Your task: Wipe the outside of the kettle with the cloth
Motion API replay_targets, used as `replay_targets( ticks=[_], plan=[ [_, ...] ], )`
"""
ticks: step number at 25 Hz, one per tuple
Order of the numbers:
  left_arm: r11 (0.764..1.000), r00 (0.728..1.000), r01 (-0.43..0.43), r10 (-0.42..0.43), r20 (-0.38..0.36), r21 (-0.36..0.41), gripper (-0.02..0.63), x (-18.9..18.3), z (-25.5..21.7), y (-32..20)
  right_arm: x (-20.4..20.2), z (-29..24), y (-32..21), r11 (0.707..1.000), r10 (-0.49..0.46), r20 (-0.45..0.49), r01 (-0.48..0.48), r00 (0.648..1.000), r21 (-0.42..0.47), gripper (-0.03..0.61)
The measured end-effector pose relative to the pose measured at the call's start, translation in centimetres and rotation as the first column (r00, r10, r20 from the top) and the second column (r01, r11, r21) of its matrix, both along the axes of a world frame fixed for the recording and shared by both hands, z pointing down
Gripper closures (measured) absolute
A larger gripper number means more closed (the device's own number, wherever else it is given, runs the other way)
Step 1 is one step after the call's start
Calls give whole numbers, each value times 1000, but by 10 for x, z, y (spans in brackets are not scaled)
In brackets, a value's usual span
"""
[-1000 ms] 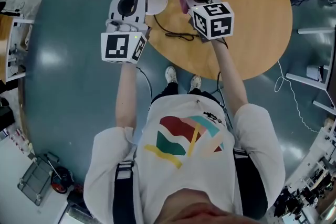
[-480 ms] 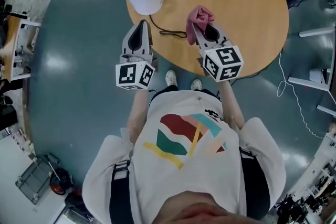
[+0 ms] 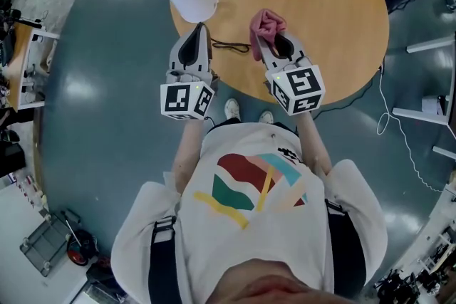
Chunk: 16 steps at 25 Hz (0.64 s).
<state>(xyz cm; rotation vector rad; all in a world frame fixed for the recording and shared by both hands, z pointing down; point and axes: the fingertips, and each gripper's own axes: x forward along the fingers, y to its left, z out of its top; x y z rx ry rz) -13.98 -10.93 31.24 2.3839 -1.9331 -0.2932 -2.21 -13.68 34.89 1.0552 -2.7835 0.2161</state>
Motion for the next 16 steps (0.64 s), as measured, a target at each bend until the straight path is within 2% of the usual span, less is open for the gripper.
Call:
replay_targets(
  ticks=[16],
  plan=[
    [1000, 1000, -3, 3, 17, -5, 574, 2, 2, 5, -10, -4, 3, 1000, -29, 8, 29, 1000, 3, 534]
  ],
)
